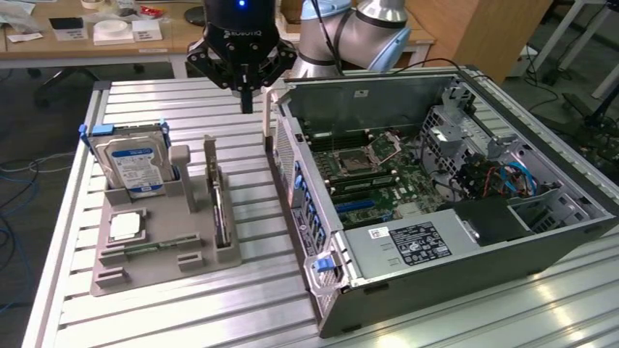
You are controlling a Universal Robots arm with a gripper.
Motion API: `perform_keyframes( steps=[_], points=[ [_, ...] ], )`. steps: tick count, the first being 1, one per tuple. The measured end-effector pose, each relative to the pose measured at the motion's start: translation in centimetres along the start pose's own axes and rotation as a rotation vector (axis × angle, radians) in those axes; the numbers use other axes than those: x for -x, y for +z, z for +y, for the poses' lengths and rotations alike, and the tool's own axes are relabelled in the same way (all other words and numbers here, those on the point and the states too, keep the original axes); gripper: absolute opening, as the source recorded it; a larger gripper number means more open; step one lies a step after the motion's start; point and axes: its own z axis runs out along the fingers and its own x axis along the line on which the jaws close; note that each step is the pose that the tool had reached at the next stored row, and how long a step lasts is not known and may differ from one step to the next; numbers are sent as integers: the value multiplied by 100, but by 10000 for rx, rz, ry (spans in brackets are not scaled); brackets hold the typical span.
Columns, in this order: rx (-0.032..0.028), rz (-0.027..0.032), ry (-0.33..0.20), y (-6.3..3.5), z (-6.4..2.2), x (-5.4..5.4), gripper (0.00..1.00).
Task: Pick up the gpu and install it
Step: 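Reach for the gpu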
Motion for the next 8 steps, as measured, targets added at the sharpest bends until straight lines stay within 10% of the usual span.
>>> perform_keyframes(
  steps=[8],
  points=[
    [0,0,0,-1,-7,-91,11]
  ],
)
